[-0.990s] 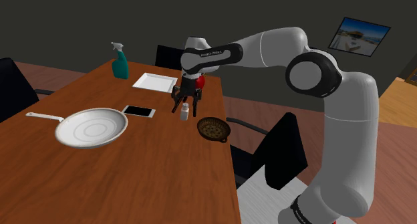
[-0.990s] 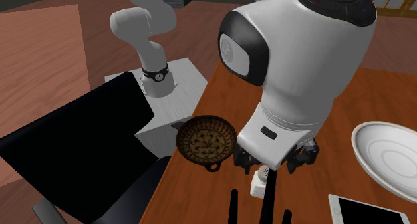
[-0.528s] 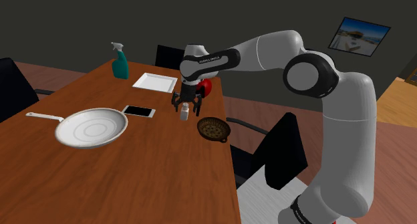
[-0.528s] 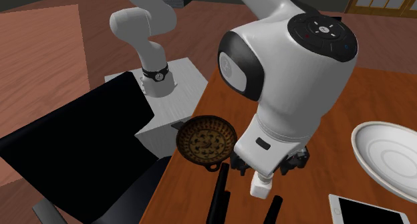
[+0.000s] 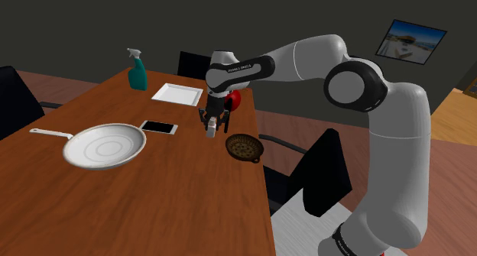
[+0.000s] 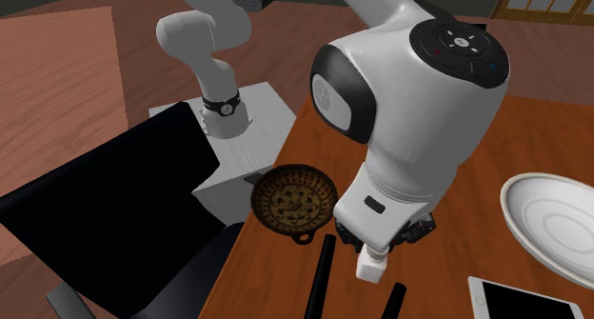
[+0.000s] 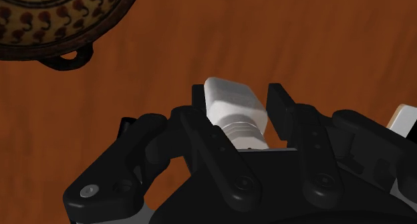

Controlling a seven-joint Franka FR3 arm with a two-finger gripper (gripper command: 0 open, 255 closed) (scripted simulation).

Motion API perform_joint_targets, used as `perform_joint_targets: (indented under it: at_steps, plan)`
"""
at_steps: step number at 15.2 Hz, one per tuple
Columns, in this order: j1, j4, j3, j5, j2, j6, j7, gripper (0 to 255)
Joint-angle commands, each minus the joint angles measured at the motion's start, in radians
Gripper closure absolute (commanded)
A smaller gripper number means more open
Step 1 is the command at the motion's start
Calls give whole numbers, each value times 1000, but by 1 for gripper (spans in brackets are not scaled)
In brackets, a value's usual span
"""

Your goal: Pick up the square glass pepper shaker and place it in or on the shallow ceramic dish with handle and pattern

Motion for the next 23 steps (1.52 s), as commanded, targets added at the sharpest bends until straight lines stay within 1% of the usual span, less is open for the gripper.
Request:
perform_joint_targets:
  at_steps: [1,6,23]
  plan:
    - [0,0,0,0,0,0,0,255]
    - [0,0,0,0,0,0,0,255]
    - [-1,131,1,-2,-66,-197,12,255]
